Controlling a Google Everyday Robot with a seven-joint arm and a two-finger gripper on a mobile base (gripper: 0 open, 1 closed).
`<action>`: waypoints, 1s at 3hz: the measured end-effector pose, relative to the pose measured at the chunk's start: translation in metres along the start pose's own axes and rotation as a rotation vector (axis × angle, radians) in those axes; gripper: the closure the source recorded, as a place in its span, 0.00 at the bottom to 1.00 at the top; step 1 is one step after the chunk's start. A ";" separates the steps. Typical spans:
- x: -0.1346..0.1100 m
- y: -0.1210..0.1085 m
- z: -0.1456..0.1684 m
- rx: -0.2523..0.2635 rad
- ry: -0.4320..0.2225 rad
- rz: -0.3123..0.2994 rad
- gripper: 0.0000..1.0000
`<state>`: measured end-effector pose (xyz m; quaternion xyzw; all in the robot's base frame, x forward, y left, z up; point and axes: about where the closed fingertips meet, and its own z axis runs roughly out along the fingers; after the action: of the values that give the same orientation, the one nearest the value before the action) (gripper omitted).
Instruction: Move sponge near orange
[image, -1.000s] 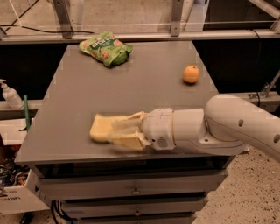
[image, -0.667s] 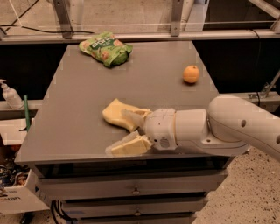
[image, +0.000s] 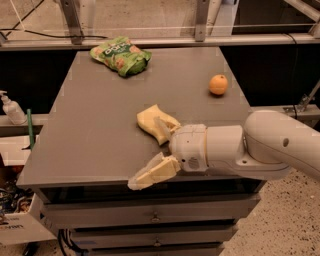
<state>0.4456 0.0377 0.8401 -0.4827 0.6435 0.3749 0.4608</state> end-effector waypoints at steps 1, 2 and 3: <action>-0.015 -0.003 -0.017 0.033 -0.038 -0.024 0.00; -0.032 -0.006 -0.038 0.072 -0.085 -0.050 0.00; -0.025 -0.010 -0.045 0.097 -0.070 -0.038 0.00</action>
Offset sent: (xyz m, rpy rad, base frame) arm 0.0019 -0.0553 0.0688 0.1133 -0.1453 -0.1081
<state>0.4476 0.0004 0.8764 -0.4585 0.6353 0.3512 0.5127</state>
